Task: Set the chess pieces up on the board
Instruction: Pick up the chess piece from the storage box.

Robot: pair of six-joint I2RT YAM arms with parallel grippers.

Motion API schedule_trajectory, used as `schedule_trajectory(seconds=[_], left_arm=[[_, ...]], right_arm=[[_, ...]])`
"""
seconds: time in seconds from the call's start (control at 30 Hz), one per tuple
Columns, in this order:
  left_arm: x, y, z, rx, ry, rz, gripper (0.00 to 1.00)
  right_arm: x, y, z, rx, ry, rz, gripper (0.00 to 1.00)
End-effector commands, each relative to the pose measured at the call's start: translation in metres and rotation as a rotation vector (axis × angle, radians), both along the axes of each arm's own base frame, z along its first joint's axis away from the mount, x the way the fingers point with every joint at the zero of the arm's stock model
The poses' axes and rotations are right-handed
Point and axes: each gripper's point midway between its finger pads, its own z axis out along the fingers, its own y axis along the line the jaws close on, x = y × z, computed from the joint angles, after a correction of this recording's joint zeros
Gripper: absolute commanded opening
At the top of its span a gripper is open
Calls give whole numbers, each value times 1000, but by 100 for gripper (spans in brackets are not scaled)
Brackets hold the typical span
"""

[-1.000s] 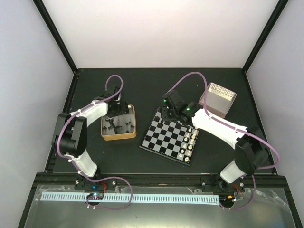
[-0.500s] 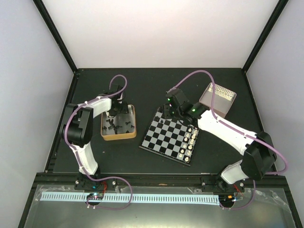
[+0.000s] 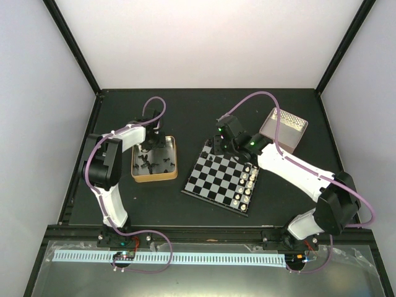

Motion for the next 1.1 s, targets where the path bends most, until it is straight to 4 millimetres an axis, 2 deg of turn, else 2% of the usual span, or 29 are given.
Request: schedule_trajectory(seconds=[0.0, 0.47, 0.63, 0.73, 0.87, 1.07], left_arm=[[-9, 6, -4, 18, 41, 17, 37], [-71, 2, -7, -54, 133, 21, 41], [-68, 2, 4, -63, 98, 32, 50], [-62, 1, 9, -76, 80, 54, 51], [-59, -5, 10, -119, 76, 91, 48], [-59, -10, 3, -156, 102, 117, 37]], right_arm=[[1, 2, 14, 29, -23, -3, 37], [-3, 6, 7, 52, -1, 13, 36], [-5, 9, 5, 62, 12, 24, 36], [-5, 9, 4, 63, 15, 26, 36], [-6, 8, 4, 62, 13, 24, 36], [-6, 8, 3, 63, 11, 26, 36]])
